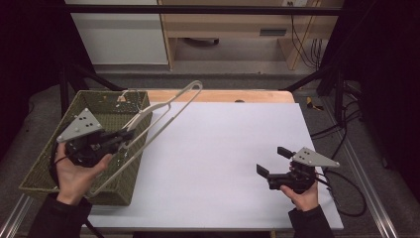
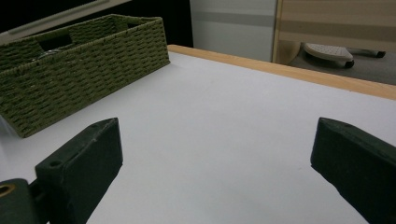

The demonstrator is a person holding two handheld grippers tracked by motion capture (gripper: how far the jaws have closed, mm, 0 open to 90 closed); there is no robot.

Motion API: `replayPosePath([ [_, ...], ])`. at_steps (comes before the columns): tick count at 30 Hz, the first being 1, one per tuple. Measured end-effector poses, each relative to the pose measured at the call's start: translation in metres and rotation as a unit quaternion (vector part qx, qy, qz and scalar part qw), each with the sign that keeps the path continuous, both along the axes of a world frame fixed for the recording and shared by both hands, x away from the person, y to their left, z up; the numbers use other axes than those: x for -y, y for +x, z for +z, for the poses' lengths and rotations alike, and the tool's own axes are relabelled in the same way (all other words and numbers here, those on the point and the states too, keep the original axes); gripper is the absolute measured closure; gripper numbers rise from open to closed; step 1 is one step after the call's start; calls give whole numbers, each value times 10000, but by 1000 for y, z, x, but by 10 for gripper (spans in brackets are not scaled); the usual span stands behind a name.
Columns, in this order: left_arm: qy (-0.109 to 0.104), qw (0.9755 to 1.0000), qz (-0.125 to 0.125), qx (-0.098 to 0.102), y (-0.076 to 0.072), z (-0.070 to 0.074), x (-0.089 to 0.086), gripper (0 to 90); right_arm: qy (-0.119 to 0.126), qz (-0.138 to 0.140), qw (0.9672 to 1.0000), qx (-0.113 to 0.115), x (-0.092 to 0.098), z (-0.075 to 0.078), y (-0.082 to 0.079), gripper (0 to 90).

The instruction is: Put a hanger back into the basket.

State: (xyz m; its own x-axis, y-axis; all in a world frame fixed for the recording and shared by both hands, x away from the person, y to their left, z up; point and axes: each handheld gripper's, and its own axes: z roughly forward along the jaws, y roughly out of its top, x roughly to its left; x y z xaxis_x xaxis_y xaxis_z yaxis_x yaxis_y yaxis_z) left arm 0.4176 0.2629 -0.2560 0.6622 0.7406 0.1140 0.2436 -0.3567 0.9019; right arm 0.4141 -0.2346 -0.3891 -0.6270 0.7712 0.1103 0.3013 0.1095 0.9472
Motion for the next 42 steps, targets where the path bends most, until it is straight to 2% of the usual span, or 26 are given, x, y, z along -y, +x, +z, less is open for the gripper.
replayPosePath([
  [5,156,9999,50,-27,15,11,-27,861,3,-10,10000,17,2,1,0,29],
  [10,258,9993,254,-5,24,10,-58,861,25,-31,10000,-40,5,0,0,29],
  [15,349,9982,493,-33,29,0,-91,861,27,-14,10000,-46,5,0,1,29],
  [17,400,9975,579,34,31,-4,-102,860,4,-14,10000,-78,4,-1,2,27],
  [19,396,9969,673,-58,32,-9,-113,860,5,5,10000,-72,4,-1,2,27],
  [23,536,9947,871,-115,36,-20,-132,860,7,-7,10000,-74,4,-1,2,27],
  [27,624,9935,925,-205,40,-31,-146,860,14,-12,10000,-75,4,-1,2,25],
  [30,699,9928,942,-262,42,-38,-151,860,17,-18,10000,-89,4,-1,2,25],
  [33,742,9927,914,-256,42,-38,-151,859,15,-3,10000,-81,4,-1,2,25],
  [34,883,9923,837,-249,43,-37,-148,859,16,-4,10000,-87,4,-1,2,25],
  [35,938,9918,832,-250,44,-39,-146,859,13,0,10000,-91,4,-1,2,25],
  [37,1217,9883,865,-301,46,-42,-142,858,17,14,10000,-95,4,-1,2,25],
  [39,1374,9856,914,-373,50,-48,-140,860,19,14,10000,-96,4,-1,2,25],
  [40,1434,9847,915,-380,51,-51,-140,860,17,13,10000,-97,4,-1,2,25],
  [42,1382,9854,922,-367,54,-58,-140,860,16,17,10000,-93,4,-1,2,25],
])
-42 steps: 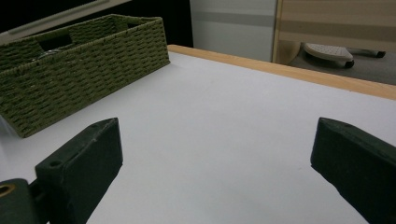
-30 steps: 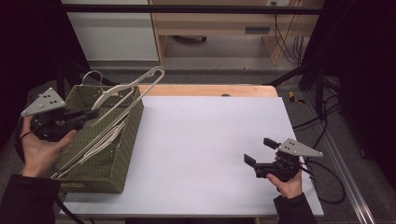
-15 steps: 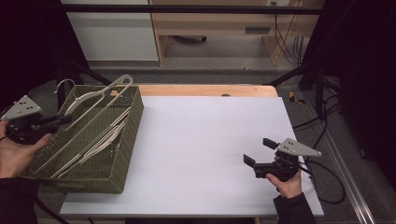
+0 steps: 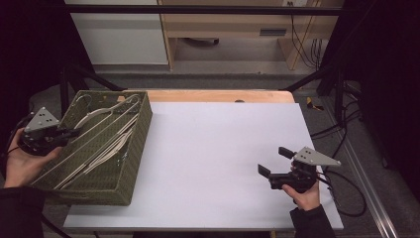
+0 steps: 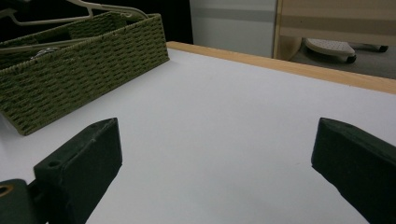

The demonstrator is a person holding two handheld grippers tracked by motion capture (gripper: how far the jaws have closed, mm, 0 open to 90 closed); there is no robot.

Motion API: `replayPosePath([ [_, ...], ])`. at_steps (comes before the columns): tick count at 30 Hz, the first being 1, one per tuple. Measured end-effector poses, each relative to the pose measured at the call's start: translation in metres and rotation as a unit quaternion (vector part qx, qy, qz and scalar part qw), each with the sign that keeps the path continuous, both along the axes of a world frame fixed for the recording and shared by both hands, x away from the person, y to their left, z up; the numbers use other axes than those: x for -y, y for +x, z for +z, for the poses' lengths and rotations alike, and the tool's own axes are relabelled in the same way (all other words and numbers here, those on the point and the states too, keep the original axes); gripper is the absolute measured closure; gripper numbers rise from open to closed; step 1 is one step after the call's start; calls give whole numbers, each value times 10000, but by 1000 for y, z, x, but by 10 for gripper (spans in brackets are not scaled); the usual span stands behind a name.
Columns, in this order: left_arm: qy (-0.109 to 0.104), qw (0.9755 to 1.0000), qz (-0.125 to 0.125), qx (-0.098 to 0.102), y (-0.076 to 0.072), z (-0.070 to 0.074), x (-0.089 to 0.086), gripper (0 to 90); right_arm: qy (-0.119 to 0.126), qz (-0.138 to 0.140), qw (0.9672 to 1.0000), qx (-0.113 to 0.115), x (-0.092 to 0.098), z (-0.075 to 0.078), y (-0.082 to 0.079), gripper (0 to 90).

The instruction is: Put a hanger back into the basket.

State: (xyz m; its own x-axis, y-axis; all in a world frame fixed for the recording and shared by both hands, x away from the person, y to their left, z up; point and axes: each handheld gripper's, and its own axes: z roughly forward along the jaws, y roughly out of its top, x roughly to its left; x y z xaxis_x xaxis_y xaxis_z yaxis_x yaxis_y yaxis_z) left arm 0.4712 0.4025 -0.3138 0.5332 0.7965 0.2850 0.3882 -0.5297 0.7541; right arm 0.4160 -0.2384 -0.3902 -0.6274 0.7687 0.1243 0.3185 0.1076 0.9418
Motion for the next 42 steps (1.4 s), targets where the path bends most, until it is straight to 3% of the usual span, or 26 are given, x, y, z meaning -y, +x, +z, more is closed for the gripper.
replayPosePath([
  [2,11,10000,-60,68,2,-7,1,860,-26,8,10000,2,0,0,0,25],
  [5,32,10000,-17,-2,1,-22,4,860,-22,5,10000,-21,0,0,0,25],
  [7,159,9999,-30,-52,2,-32,4,859,-21,8,10000,-11,-1,-1,0,25],
  [11,29,10000,34,-64,3,-54,5,861,-31,18,10000,-16,-1,-1,0,25],
  [14,-68,9999,80,-83,1,-62,3,859,-40,15,10000,-21,-1,-1,0,25],
  [17,-30,9993,40,-384,0,-69,1,840,-20,11,10000,-39,-1,-1,0,25],
  [19,120,9982,-25,-590,1,-72,2,819,-24,12,10000,-30,-2,-1,0,25],
  [24,84,9961,-171,-861,5,-75,7,784,-28,0,10000,-42,-1,-1,0,25],
  [26,57,9943,-207,-1047,7,-77,9,727,-36,0,10000,-29,-1,-1,0,25],
  [29,111,9934,-239,-1120,9,-79,13,629,-29,1,10000,-30,-1,-1,0,25],
  [31,79,9935,-233,-1111,8,-78,13,579,-31,26,10000,-12,-1,-1,0,25],
  [33,-72,9935,-346,-1086,7,-73,13,482,-21,7,10000,-3,-1,-1,0,25],
  [35,-184,9940,-284,-1038,5,-65,15,440,-18,22,10000,4,-1,-1,0,25],
  [39,-507,9962,-302,-636,-4,-42,17,401,3,16,10000,-9,-1,0,0,25],
  [42,-844,9956,-309,-265,-14,-26,23,352,21,13,10000,-5,0,0,-1,25],
])
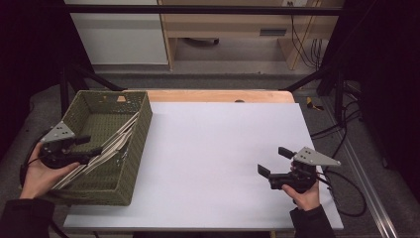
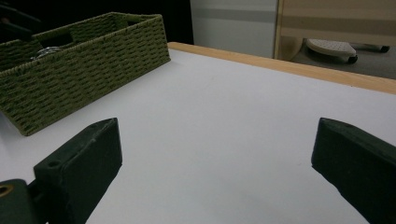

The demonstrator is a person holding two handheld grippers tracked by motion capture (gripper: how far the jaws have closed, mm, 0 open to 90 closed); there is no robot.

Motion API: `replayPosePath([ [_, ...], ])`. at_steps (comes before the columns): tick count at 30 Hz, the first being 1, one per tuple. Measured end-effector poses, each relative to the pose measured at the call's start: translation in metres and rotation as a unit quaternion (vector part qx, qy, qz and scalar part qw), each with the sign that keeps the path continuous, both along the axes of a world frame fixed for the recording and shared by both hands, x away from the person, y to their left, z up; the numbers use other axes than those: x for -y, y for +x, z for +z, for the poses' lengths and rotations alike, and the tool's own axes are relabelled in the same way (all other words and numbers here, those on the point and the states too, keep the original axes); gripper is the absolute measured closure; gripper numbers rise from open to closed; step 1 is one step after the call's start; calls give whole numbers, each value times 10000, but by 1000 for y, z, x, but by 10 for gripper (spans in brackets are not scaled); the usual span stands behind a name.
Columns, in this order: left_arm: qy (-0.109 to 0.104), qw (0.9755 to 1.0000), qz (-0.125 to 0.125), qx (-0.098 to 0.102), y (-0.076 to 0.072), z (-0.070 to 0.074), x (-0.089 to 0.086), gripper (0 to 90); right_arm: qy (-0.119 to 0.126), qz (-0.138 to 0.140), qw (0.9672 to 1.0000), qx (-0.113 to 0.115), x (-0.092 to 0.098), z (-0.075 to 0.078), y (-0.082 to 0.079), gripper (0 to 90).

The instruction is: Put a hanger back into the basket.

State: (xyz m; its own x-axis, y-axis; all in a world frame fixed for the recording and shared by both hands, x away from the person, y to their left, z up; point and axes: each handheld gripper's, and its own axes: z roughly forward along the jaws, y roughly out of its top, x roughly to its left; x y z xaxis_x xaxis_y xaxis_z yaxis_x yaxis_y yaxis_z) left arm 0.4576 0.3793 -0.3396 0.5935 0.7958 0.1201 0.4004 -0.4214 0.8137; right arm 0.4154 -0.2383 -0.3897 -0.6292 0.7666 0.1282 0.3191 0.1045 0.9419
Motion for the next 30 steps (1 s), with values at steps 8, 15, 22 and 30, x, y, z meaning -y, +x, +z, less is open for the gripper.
replayPosePath([
  [8,-678,9959,-220,561,-27,18,35,194,25,-25,10000,71,3,2,-1,18],
  [15,-1268,9879,-443,778,-49,13,71,101,61,-45,9999,144,6,5,-3,10],
  [22,-1578,9830,-386,851,-57,-5,95,83,106,-138,9997,174,10,6,-5,7],
  [30,-1484,9859,-302,719,-57,-23,100,83,191,-182,9994,207,18,9,-9,7],
])
